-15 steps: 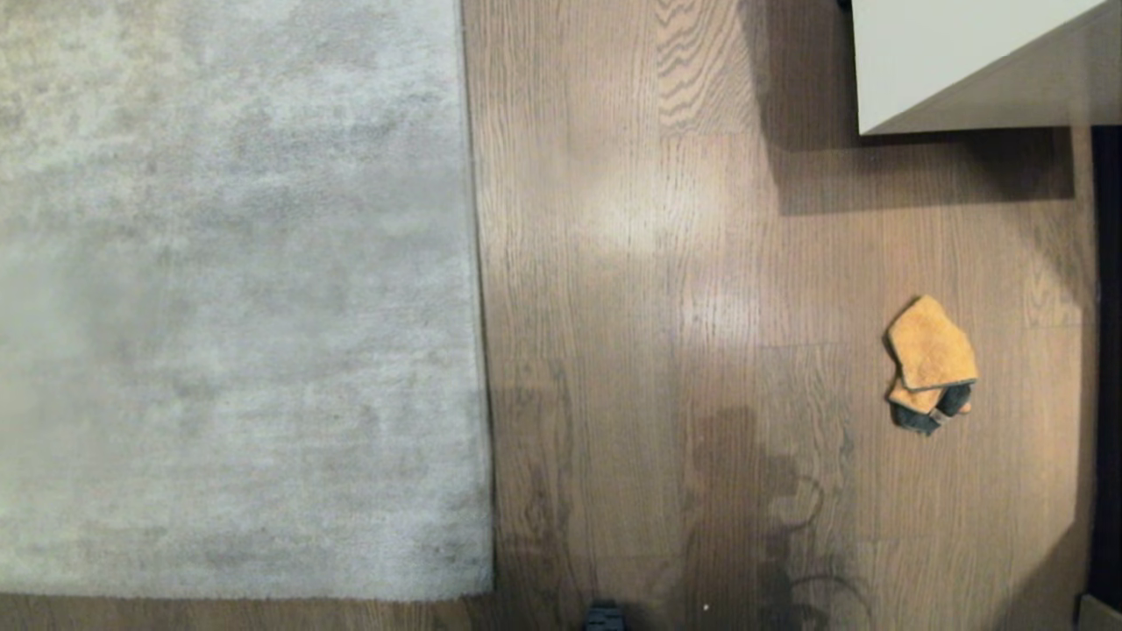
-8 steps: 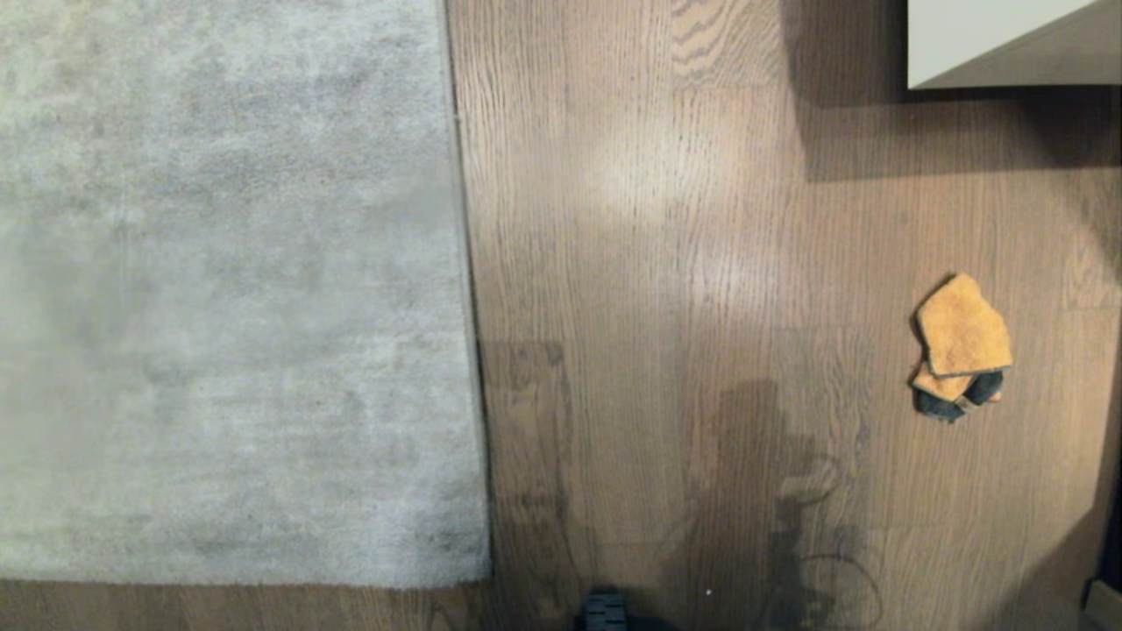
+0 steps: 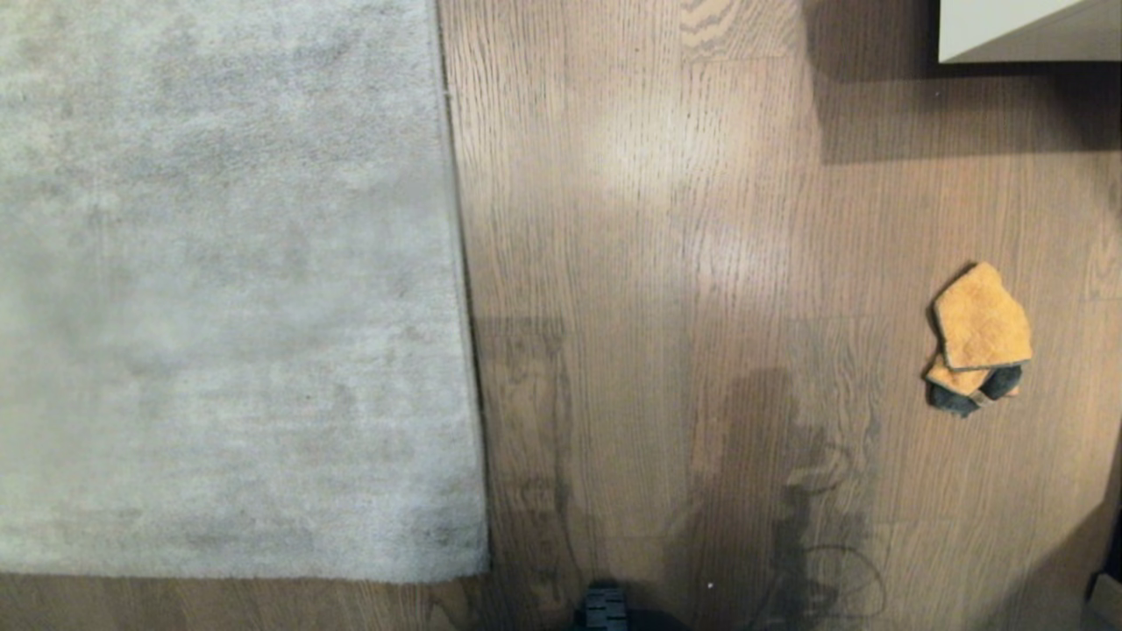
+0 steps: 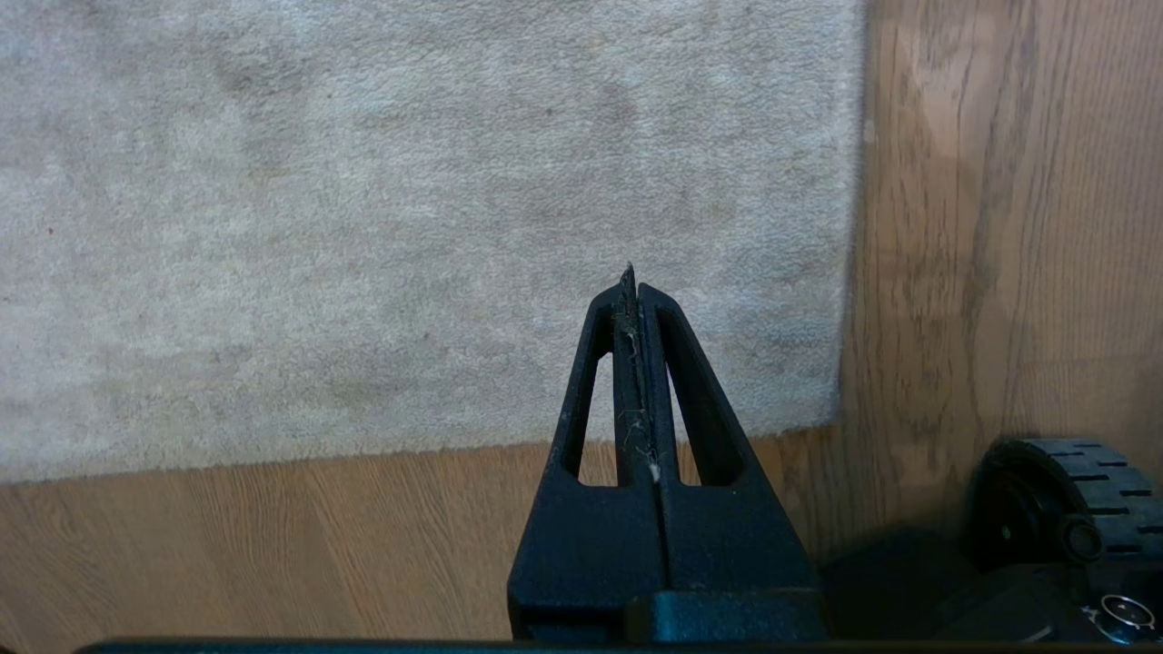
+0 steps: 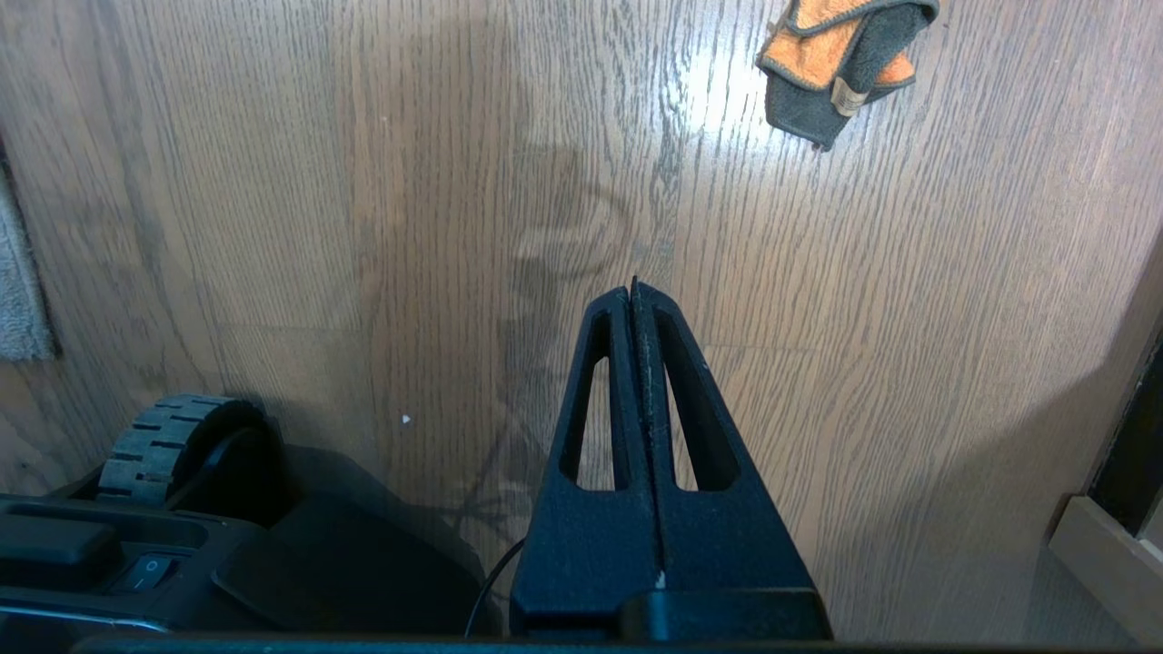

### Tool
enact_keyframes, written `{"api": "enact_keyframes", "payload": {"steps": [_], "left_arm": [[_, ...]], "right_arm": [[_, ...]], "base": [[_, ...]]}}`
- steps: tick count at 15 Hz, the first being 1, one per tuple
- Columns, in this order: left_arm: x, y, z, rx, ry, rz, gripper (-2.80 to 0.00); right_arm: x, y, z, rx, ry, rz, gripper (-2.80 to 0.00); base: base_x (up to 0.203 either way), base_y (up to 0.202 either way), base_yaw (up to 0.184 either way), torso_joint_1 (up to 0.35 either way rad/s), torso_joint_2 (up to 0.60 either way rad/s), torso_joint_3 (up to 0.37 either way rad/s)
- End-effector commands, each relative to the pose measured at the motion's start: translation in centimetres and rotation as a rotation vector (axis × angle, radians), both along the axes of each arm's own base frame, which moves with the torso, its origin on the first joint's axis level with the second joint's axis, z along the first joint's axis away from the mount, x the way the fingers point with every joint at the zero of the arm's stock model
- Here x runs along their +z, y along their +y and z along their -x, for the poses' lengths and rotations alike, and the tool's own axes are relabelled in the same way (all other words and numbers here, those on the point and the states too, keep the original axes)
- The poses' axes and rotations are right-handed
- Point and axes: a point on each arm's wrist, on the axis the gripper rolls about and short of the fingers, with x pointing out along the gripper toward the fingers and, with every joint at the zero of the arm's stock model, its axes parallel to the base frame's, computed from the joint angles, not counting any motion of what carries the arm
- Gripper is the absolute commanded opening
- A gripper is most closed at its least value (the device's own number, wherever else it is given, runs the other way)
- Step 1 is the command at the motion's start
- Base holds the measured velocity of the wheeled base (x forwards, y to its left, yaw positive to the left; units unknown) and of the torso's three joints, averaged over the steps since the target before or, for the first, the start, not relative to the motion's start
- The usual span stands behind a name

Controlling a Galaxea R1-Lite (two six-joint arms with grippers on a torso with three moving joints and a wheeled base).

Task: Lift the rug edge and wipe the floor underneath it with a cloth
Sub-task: Pick up the rag

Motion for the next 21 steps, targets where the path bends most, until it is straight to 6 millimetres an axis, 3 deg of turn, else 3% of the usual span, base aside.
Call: {"api": "enact_keyframes", "payload": {"steps": [1, 21], "left_arm": [[0.01, 0.0, 0.0, 0.001, -0.001, 0.0, -2.8], [0.0, 0.0, 0.0, 0.001, 0.0, -0.002, -2.8]], "right_arm": [[-0.01, 0.0, 0.0, 0.001, 0.0, 0.001, -2.8], [-0.01, 0.0, 0.0, 0.001, 0.0, 0.001, -2.8]], "base": [[0.0, 0.0, 0.0, 0.0, 0.0, 0.0], [0.0, 0.0, 0.0, 0.0, 0.0, 0.0]]}}
